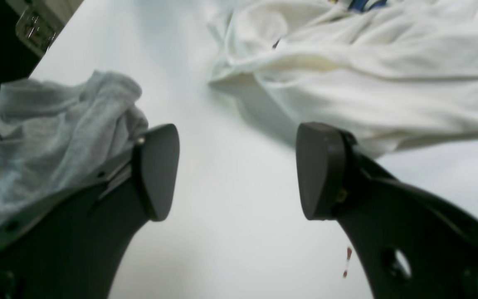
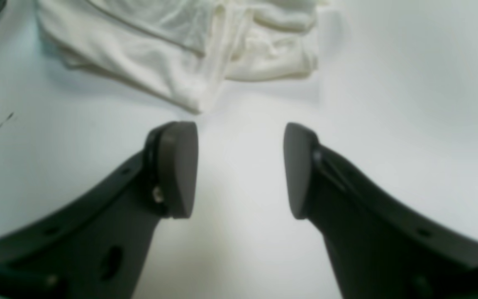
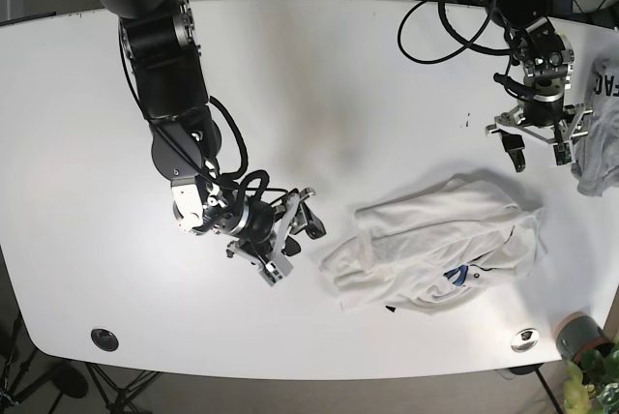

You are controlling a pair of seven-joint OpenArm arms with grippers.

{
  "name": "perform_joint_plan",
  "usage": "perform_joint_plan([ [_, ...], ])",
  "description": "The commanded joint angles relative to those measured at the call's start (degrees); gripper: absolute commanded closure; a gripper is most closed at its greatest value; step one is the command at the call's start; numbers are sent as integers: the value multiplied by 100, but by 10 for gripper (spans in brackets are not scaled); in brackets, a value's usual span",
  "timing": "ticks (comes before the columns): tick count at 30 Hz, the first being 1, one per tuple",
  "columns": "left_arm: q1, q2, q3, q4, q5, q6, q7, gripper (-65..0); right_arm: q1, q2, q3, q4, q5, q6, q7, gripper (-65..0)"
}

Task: Fold the T-shirt properly
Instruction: 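Lower the right gripper to the crumpled white shirt's edge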

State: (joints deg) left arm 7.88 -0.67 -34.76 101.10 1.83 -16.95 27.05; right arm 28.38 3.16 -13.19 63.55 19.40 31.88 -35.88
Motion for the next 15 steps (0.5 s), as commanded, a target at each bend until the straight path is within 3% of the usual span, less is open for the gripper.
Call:
perform_joint_plan([
  [1, 25, -70, -9, 119, -37, 11, -133, -404, 366, -171, -4, -355, 69, 34, 269, -325],
  [6, 157, -34, -9, 119, -37, 3, -133, -404, 806, -443, -66, -1260, 69, 34, 630, -327],
  [15, 421, -17, -1, 127, -64, 3, -133, -404, 1052, -751, -690, -2377, 69, -10, 1350, -327],
])
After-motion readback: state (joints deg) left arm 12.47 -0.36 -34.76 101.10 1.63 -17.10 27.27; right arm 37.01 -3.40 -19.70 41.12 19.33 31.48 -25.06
